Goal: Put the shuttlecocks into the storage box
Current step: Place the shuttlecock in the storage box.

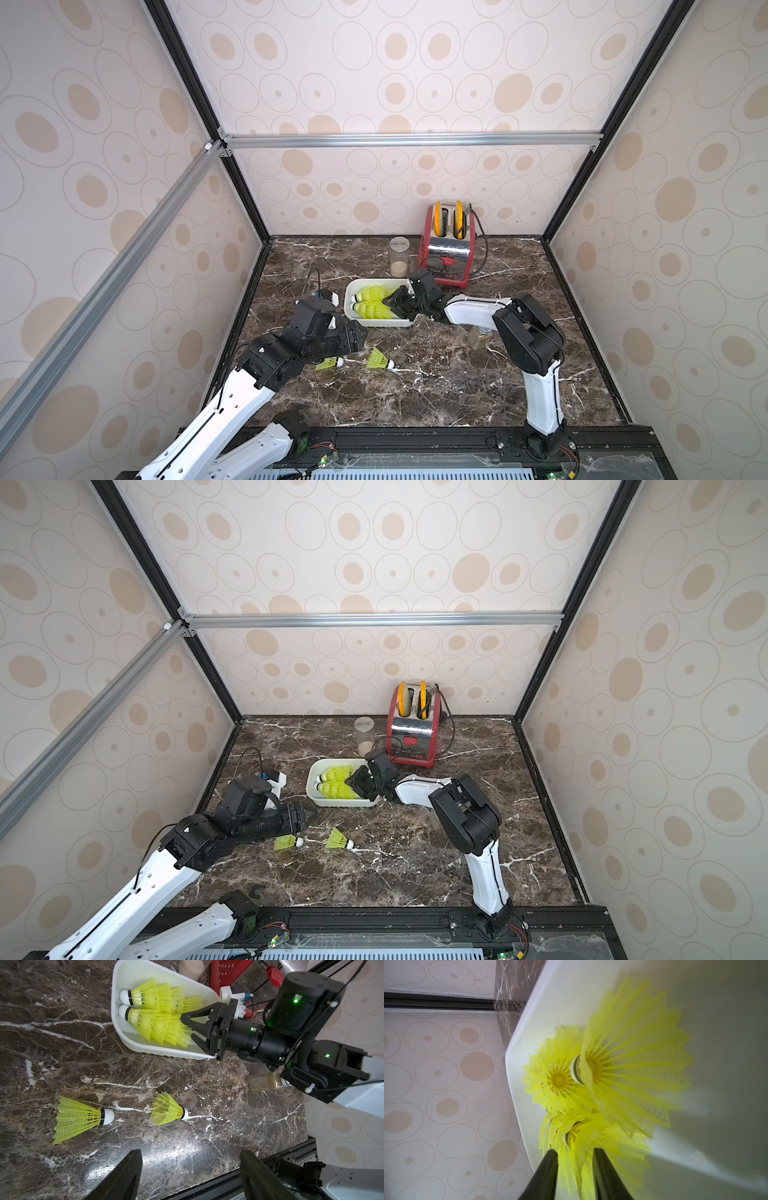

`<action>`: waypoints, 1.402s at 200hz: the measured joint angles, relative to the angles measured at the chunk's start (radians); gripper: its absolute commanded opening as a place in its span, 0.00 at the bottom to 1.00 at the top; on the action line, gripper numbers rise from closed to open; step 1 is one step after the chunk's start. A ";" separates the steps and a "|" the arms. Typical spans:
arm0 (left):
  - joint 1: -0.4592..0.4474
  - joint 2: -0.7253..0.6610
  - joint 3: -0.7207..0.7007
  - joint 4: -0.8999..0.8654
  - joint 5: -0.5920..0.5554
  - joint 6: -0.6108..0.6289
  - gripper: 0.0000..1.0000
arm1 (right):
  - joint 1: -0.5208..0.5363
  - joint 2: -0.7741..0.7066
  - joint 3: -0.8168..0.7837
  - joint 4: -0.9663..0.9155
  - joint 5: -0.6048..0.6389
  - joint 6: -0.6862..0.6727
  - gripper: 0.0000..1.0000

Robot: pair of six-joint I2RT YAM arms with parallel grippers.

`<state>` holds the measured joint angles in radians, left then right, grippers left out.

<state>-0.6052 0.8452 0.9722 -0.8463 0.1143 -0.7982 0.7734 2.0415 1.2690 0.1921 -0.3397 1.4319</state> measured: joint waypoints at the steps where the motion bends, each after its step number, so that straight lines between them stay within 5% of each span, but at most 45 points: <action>1: 0.000 0.000 0.000 0.000 0.000 0.000 0.77 | 0.000 0.000 0.000 -0.002 0.000 0.000 0.34; 210: 0.000 0.000 0.000 0.014 0.000 -0.001 0.77 | -0.012 -0.110 0.095 -0.319 0.005 -0.229 0.33; 250: 0.000 -0.024 0.000 -0.004 -0.012 -0.001 0.76 | -0.005 -0.122 0.209 -0.444 0.018 -0.402 0.33; 280: 0.000 -0.062 0.002 -0.054 -0.034 -0.001 0.77 | 0.032 -0.122 0.349 -0.586 0.028 -0.659 0.32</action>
<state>-0.6052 0.7834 0.9741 -0.9001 0.0807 -0.7990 0.8055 1.9190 1.6180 -0.3939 -0.3115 0.7731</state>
